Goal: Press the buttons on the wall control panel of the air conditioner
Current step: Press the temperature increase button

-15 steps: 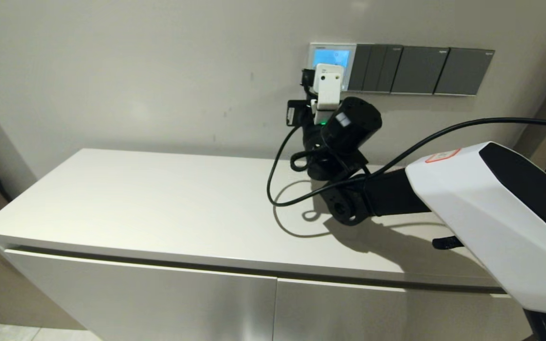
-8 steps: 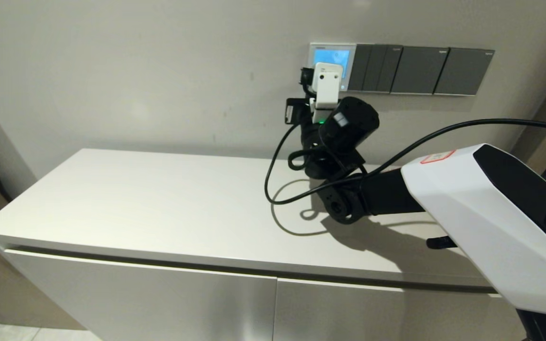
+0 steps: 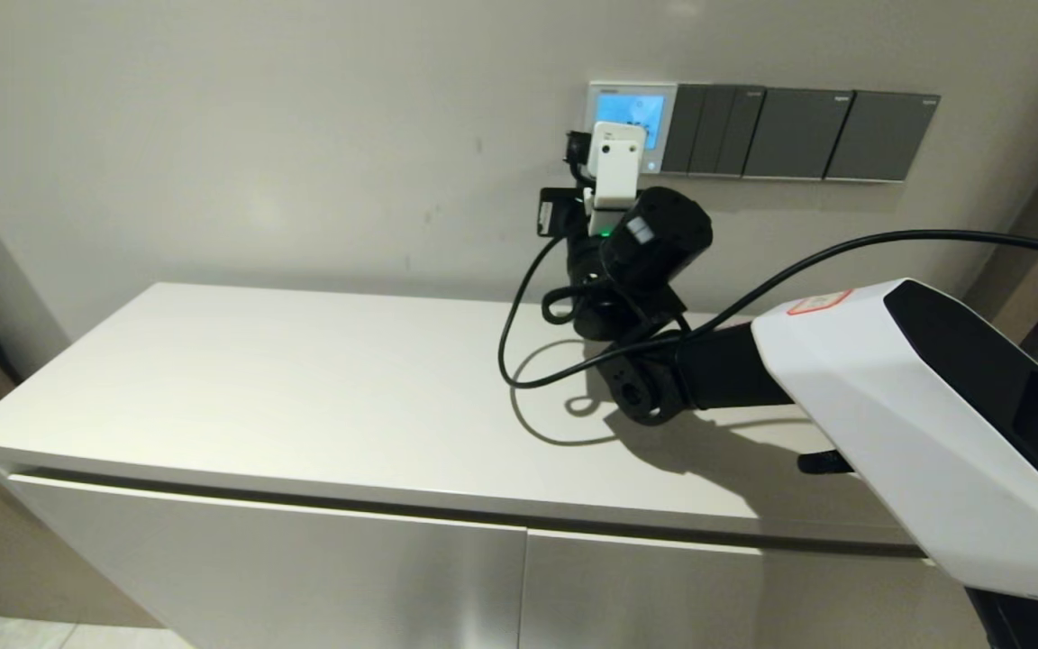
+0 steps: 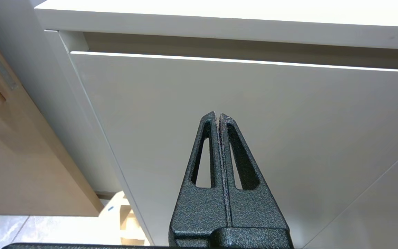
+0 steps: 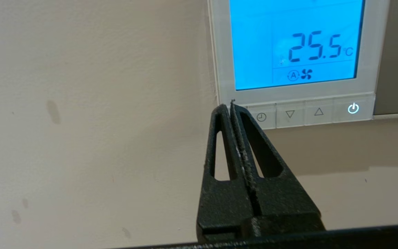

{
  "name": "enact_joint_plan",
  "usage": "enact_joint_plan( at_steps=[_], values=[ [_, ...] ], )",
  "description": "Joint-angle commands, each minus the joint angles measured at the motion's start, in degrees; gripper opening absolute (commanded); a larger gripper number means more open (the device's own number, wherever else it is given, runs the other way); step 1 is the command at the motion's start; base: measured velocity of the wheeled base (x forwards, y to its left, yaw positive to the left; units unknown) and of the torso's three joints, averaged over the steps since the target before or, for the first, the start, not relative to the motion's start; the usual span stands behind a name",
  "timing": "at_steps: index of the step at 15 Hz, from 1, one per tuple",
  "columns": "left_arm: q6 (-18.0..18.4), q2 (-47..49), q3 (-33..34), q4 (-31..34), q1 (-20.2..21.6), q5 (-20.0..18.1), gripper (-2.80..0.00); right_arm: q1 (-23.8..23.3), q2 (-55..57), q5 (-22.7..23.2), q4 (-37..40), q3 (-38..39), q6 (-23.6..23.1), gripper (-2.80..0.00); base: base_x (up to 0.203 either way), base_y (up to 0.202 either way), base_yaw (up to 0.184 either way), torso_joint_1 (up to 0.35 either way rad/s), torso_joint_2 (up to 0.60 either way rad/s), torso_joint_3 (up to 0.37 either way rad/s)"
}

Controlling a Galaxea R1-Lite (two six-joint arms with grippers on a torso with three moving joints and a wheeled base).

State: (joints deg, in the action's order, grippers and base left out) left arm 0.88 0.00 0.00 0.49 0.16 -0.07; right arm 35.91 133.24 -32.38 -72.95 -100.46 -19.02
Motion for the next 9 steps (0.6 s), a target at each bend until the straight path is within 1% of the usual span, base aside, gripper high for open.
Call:
enact_joint_plan(
  at_steps=[1, 9],
  values=[
    [0.00, 0.00, 0.00, 0.00, 0.02, -0.01, -2.80, 0.03, 0.18, -0.14, -0.35, -0.08, -0.14, -2.80, 0.000, 0.000, 0.000, 0.000, 0.00, 0.000],
    [0.00, 0.08, 0.00, -0.03, 0.02, -0.01, -2.80, -0.58, 1.14, -0.05, 0.00, -0.79, -0.14, -2.80, 0.000, 0.000, 0.000, 0.000, 0.00, 0.000]
  ],
)
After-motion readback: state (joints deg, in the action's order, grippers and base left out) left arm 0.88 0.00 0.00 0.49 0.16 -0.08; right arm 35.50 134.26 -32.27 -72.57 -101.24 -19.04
